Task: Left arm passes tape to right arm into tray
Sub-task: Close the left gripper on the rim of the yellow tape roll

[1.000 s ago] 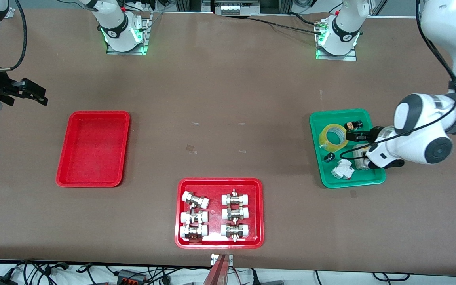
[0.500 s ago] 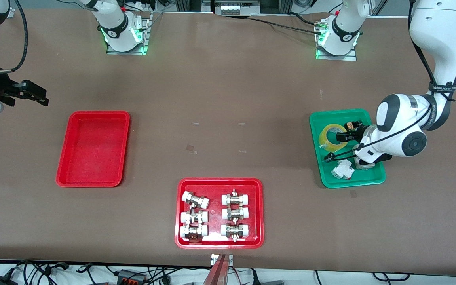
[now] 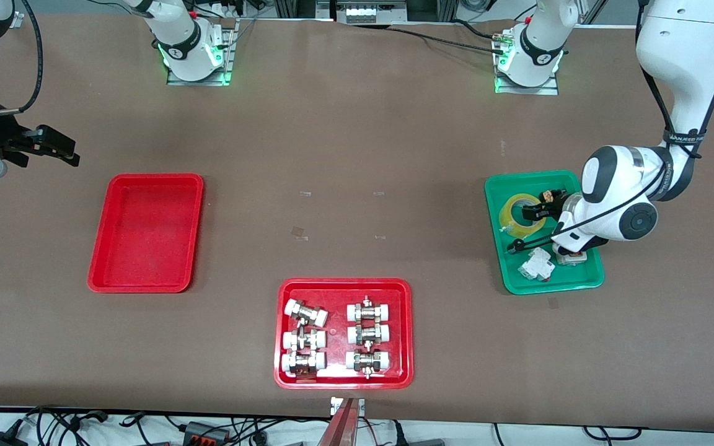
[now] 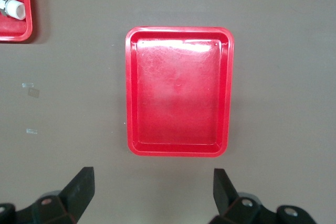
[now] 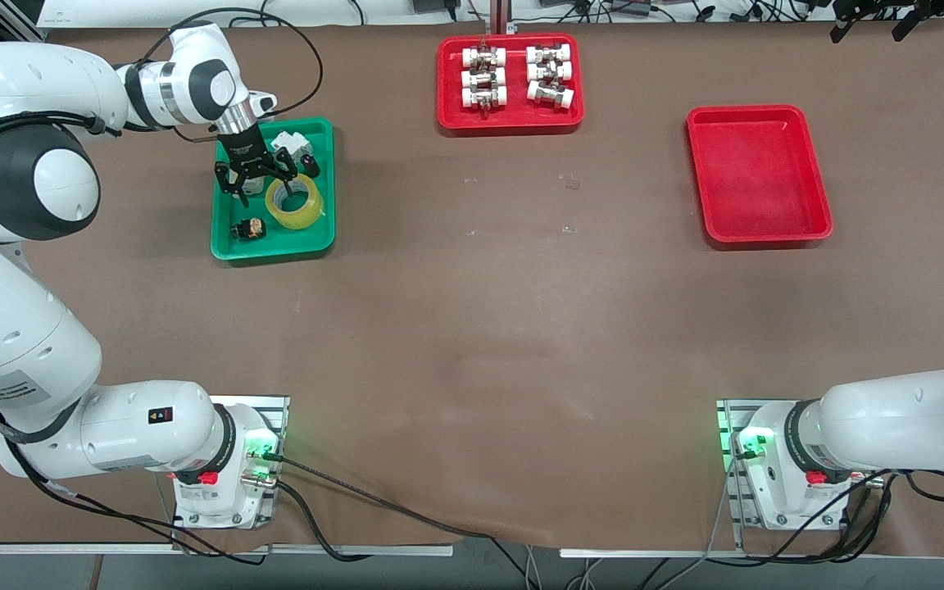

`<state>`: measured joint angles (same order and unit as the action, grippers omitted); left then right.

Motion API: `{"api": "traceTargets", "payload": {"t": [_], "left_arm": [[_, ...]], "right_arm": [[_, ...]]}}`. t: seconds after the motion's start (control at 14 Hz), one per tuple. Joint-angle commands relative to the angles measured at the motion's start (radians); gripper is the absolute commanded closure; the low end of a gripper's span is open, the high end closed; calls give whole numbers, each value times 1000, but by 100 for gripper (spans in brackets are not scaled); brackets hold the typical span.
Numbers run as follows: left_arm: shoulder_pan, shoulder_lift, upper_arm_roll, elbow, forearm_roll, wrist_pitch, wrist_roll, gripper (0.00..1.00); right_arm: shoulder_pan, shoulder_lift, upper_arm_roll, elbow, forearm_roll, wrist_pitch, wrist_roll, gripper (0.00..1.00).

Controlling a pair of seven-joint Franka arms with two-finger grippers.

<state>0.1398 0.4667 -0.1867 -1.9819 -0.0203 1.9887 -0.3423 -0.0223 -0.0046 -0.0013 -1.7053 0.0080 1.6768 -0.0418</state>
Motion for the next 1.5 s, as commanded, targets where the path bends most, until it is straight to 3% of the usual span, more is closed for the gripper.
{"api": "traceTargets", "payload": {"t": [0.0, 0.21, 0.57, 0.79, 1.07, 1.43], "left_arm": [[-3, 1, -4, -18, 16, 36, -26, 11], [-5, 3, -4, -35, 16, 58, -64, 18], [3, -2, -4, -34, 16, 56, -52, 79], [9, -16, -5, -34, 16, 36, -41, 99], [23, -57, -13, -21, 16, -2, -20, 99], [23, -187, -17, -23, 16, -47, 118, 99]], "right_arm": [[5, -6, 0, -5, 3, 0, -9, 0], [5, -9, 3, -5, -26, -5, -9, 0], [4, -9, 3, -5, -26, -14, -7, 0], [4, -8, 3, -5, -26, -15, -7, 0], [4, -5, 3, -5, -25, -14, -7, 0], [4, -6, 3, -5, -25, -15, -7, 0]]}}
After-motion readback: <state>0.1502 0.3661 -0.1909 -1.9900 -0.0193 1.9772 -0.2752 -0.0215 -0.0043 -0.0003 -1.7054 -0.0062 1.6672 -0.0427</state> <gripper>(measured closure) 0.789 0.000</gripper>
